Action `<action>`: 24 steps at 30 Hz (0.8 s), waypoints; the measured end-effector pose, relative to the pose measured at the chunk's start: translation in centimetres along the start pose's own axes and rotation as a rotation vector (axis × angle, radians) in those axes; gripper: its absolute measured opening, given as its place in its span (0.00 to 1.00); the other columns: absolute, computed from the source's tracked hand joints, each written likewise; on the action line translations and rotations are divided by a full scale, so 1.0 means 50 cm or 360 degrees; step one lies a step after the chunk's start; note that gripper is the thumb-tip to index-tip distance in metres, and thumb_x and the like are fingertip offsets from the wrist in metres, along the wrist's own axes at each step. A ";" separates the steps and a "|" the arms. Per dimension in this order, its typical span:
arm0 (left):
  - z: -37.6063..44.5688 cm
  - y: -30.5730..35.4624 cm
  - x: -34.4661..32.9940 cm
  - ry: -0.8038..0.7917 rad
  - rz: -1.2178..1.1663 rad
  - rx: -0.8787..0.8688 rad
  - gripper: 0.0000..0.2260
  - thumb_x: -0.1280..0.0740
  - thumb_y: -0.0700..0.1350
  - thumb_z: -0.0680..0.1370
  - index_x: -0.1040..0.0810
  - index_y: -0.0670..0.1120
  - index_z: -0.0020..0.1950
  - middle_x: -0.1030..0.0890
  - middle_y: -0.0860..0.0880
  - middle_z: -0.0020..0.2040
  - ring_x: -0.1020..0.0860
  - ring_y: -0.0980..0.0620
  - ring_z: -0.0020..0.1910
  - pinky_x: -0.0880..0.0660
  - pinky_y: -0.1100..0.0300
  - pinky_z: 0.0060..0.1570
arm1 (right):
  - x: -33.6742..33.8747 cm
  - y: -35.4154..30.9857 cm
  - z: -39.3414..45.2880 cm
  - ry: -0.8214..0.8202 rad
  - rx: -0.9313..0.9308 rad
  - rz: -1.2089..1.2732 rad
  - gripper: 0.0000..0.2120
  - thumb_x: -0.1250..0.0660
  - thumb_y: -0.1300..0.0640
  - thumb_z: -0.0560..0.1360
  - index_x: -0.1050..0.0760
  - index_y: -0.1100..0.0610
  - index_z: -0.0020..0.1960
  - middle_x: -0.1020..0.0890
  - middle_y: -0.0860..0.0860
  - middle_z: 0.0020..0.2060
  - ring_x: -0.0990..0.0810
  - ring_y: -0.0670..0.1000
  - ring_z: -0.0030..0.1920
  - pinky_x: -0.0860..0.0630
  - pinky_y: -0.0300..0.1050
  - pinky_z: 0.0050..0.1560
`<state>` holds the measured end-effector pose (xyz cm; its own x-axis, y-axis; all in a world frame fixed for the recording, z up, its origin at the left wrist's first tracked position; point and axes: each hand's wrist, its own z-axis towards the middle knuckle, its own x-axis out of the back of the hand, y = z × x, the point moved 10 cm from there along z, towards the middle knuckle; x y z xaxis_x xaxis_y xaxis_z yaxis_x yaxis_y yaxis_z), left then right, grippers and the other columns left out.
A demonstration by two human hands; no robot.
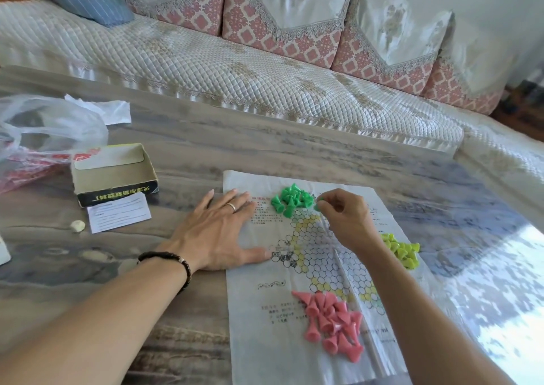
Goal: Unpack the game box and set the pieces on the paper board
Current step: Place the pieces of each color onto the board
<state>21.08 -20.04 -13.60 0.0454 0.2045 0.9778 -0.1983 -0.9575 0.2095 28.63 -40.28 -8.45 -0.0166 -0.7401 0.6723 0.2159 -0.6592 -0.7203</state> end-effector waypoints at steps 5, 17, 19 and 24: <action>-0.002 0.000 0.003 -0.0002 0.0002 0.0000 0.49 0.49 0.79 0.66 0.53 0.52 0.79 0.56 0.54 0.79 0.59 0.57 0.77 0.61 0.49 0.75 | -0.010 0.034 -0.004 0.0024 -0.0071 -0.0156 0.03 0.33 0.58 0.75 0.20 0.55 0.45 0.20 0.47 0.37 0.23 0.46 0.37 0.27 0.37 0.37; 0.001 -0.001 0.006 0.0035 -0.0050 -0.0011 0.51 0.52 0.80 0.63 0.52 0.52 0.79 0.53 0.55 0.79 0.57 0.57 0.77 0.59 0.49 0.75 | 0.014 0.062 -0.003 0.0139 -0.0058 -0.0173 0.04 0.33 0.60 0.74 0.19 0.56 0.43 0.21 0.46 0.34 0.25 0.43 0.33 0.31 0.35 0.35; 0.001 -0.001 0.005 0.0031 -0.0049 -0.0010 0.51 0.52 0.80 0.63 0.52 0.52 0.79 0.53 0.55 0.79 0.57 0.57 0.77 0.59 0.49 0.75 | 0.014 0.064 -0.005 0.0142 -0.0056 -0.0153 0.04 0.33 0.60 0.73 0.19 0.55 0.43 0.20 0.46 0.33 0.25 0.43 0.32 0.29 0.36 0.35; 0.001 -0.001 0.006 0.0029 -0.0046 -0.0011 0.51 0.51 0.80 0.63 0.52 0.52 0.79 0.54 0.55 0.79 0.57 0.57 0.77 0.59 0.49 0.75 | 0.016 0.062 -0.011 0.0164 -0.0040 -0.0142 0.04 0.32 0.60 0.73 0.19 0.54 0.43 0.19 0.46 0.34 0.24 0.43 0.33 0.27 0.36 0.36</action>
<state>21.16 -19.95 -13.33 0.0335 0.2359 0.9712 -0.2037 -0.9497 0.2377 28.73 -43.00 -10.23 -0.1350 -0.6872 0.7138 0.1847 -0.7252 -0.6633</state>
